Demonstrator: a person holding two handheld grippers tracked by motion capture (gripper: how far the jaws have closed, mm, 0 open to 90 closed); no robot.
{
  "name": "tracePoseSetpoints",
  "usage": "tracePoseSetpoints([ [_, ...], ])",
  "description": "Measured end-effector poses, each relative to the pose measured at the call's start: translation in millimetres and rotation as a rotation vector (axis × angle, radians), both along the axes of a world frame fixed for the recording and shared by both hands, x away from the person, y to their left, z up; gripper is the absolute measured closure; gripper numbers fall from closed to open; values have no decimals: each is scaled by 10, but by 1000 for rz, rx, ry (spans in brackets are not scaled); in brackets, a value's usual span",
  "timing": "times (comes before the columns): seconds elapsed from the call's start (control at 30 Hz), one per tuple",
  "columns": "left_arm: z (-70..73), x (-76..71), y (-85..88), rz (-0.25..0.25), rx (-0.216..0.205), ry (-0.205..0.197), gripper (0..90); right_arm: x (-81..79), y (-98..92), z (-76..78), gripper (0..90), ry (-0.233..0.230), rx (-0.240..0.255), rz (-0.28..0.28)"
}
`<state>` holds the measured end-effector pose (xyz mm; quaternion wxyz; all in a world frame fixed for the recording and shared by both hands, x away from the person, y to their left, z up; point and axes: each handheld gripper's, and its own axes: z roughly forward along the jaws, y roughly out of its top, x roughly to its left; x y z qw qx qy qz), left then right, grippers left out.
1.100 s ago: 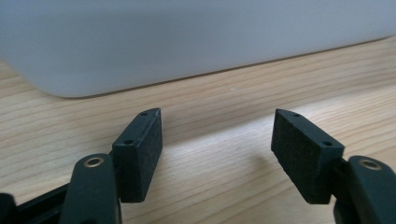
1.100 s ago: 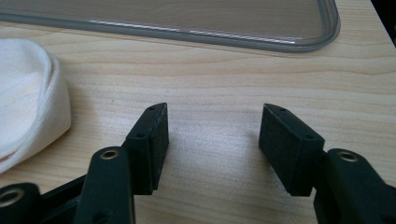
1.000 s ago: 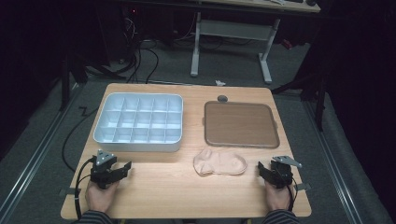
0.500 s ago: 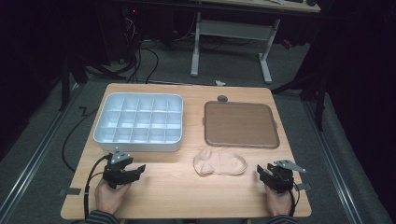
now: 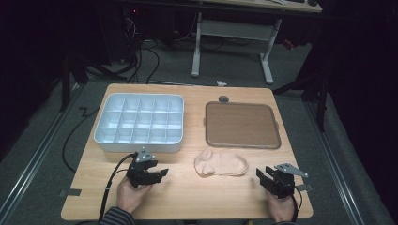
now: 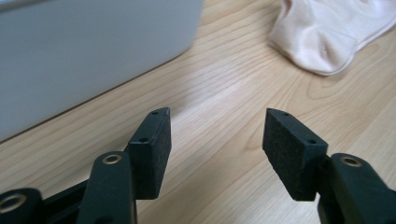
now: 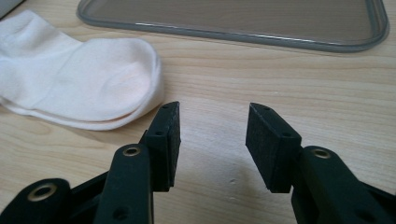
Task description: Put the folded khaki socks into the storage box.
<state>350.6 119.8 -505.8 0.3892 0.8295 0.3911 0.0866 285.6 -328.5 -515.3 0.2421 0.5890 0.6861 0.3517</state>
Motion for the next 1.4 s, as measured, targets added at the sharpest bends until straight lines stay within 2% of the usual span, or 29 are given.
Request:
tracePoseSetpoints([
  [0.1, 21, 16, -79, -18, -20, -8, 414, -13, 53, 17, 552, 14, -8, 13],
  [0.17, 8, 40, -107, -24, -54, 6, 406, -20, 114, 52, 552, 19, -22, 32],
  [0.27, -29, 73, -177, -35, -53, 19, 402, -31, 165, 75, 552, 14, -32, 44],
  [0.53, -18, 87, -358, -64, -77, 15, 397, -19, 310, 121, 551, 7, -43, 72],
  [0.67, -2, 101, -470, -79, -55, 14, 391, 8, 353, 145, 551, 3, -46, 75],
  [0.77, 16, 122, -546, -84, -55, 20, 392, 40, 371, 157, 550, -3, -53, 79],
  [0.87, 44, 159, -709, -101, -35, 15, 391, 77, 379, 162, 547, -8, -44, 75],
  [0.93, 49, 171, -749, -104, -29, 15, 391, 88, 380, 158, 547, -10, -41, 72],
  [1.1, -2, 254, -901, -83, -33, 34, 393, 143, 389, 105, 545, 2, -31, 73],
  [1.2, -73, 303, -967, -70, -22, 64, 388, 183, 391, 70, 545, 18, -25, 71],
  [1.23, -83, 314, -983, -68, -13, 63, 388, 183, 391, 70, 545, 18, -25, 71],
  [1.4, -98, 351, -1055, -49, -26, 49, 386, 220, 395, 44, 546, 24, -21, 70],
])
